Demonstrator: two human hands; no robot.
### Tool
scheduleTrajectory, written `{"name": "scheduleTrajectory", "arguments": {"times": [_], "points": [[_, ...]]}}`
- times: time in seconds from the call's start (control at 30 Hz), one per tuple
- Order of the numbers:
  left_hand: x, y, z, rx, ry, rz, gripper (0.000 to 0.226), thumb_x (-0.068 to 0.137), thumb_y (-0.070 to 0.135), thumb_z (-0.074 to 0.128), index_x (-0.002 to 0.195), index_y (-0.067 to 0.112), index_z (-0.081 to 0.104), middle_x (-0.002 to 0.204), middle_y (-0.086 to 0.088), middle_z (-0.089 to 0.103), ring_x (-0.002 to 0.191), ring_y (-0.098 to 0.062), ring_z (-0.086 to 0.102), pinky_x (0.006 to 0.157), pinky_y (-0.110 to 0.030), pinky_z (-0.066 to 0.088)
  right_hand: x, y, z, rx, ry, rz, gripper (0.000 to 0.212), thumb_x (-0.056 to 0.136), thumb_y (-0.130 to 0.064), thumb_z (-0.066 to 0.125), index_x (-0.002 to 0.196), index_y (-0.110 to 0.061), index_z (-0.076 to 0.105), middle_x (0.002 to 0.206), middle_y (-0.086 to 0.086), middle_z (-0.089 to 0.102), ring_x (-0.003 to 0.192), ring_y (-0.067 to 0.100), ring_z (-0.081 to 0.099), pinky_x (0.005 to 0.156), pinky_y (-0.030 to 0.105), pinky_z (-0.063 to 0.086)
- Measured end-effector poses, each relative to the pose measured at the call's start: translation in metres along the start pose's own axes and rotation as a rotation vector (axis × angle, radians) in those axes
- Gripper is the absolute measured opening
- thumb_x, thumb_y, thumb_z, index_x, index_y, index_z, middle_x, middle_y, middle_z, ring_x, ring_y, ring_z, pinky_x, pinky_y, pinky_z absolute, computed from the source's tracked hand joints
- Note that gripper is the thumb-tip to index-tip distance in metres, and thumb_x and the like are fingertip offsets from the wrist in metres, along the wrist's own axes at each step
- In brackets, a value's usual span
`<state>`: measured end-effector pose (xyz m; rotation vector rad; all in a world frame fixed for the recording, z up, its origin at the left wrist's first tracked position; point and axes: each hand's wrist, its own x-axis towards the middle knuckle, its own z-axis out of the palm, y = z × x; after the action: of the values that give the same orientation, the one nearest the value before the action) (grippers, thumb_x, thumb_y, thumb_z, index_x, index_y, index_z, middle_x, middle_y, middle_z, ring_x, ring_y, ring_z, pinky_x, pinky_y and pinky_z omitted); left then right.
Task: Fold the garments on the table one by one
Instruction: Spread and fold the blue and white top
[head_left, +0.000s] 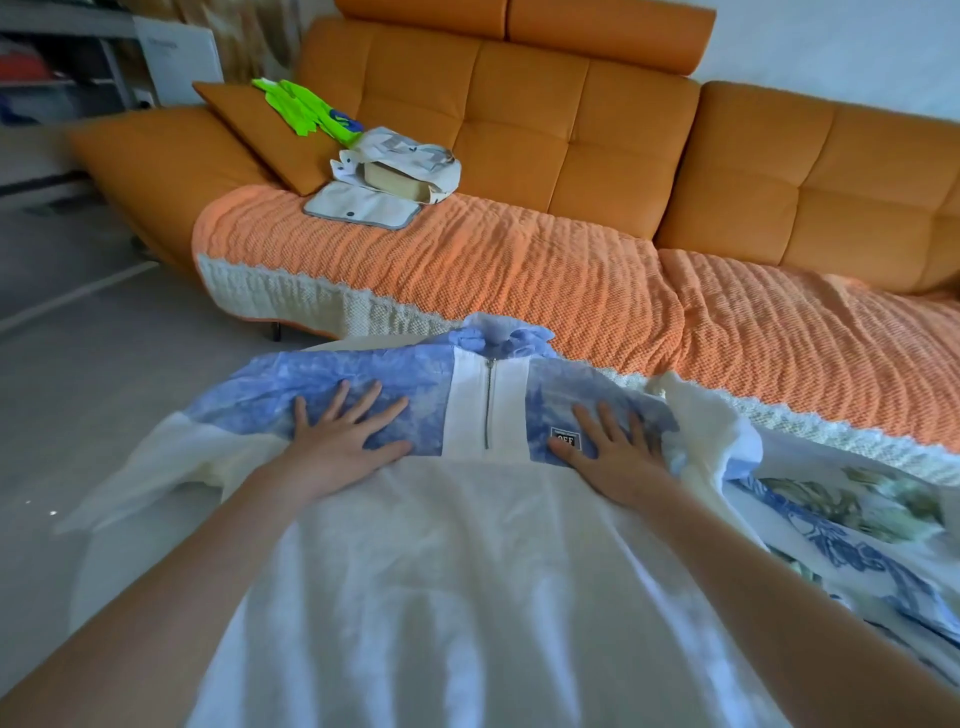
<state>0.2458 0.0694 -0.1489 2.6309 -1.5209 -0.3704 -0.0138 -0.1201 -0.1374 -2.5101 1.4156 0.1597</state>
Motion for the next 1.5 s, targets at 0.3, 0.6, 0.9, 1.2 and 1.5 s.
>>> {"name": "scheduleTrajectory", "arguments": {"times": [0.3, 0.6, 0.9, 1.2, 1.5], "points": [[0.020, -0.001, -0.003, 0.095, -0.055, 0.055, 0.062, 0.087, 0.069, 0.017, 0.141, 0.053, -0.010, 0.154, 0.015, -0.020, 0.141, -0.016, -0.023, 0.108, -0.063, -0.013, 0.023, 0.010, -0.001, -0.043, -0.051, -0.004, 0.088, 0.072, -0.088, 0.013, 0.147, -0.044, -0.003, 0.157, -0.009, -0.014, 0.143, 0.026, -0.021, 0.116, 0.046, -0.010], [-0.127, 0.028, -0.005, -0.200, 0.278, 0.240, 0.092, 0.068, 0.085, 0.000, 0.139, 0.039, 0.037, 0.152, 0.013, 0.020, 0.144, -0.010, 0.011, 0.115, -0.035, 0.005, -0.131, -0.018, -0.001, 0.030, 0.122, -0.382, 0.097, 0.060, -0.086, -0.019, 0.146, -0.043, -0.004, 0.145, -0.023, -0.024, 0.140, 0.007, -0.023, 0.113, 0.029, -0.015], [-0.221, -0.021, 0.045, -0.023, 0.069, 0.201, 0.056, 0.088, 0.072, 0.012, 0.141, 0.055, 0.011, 0.153, 0.010, 0.018, 0.142, -0.008, 0.010, 0.111, -0.024, -0.001, -0.200, 0.028, 0.018, -0.088, -0.087, -0.270, 0.107, 0.053, -0.086, -0.026, 0.147, -0.043, -0.001, 0.155, -0.015, -0.013, 0.146, 0.014, -0.005, 0.116, 0.028, -0.005], [-0.255, -0.035, 0.023, -0.474, 0.400, -0.208, 0.034, 0.068, 0.018, 0.073, 0.095, -0.001, 0.066, 0.085, -0.022, 0.066, 0.084, -0.039, 0.063, 0.075, -0.047, 0.048, -0.278, 0.044, 0.003, 0.530, 0.320, 0.015, 0.034, 0.093, -0.003, 0.049, 0.126, -0.009, 0.054, 0.129, 0.010, 0.050, 0.102, 0.021, 0.055, 0.091, 0.031, 0.044], [-0.282, -0.002, 0.020, -1.182, 0.160, -0.429, 0.015, 0.087, 0.004, 0.061, 0.096, -0.007, 0.065, 0.069, -0.012, 0.067, 0.061, -0.016, 0.060, 0.060, -0.024, 0.044, -0.295, 0.037, 0.010, 1.063, 0.036, 0.322, 0.003, 0.084, -0.002, 0.065, 0.085, -0.003, 0.064, 0.070, 0.006, 0.062, 0.059, 0.019, 0.055, 0.057, 0.027, 0.047]]}}
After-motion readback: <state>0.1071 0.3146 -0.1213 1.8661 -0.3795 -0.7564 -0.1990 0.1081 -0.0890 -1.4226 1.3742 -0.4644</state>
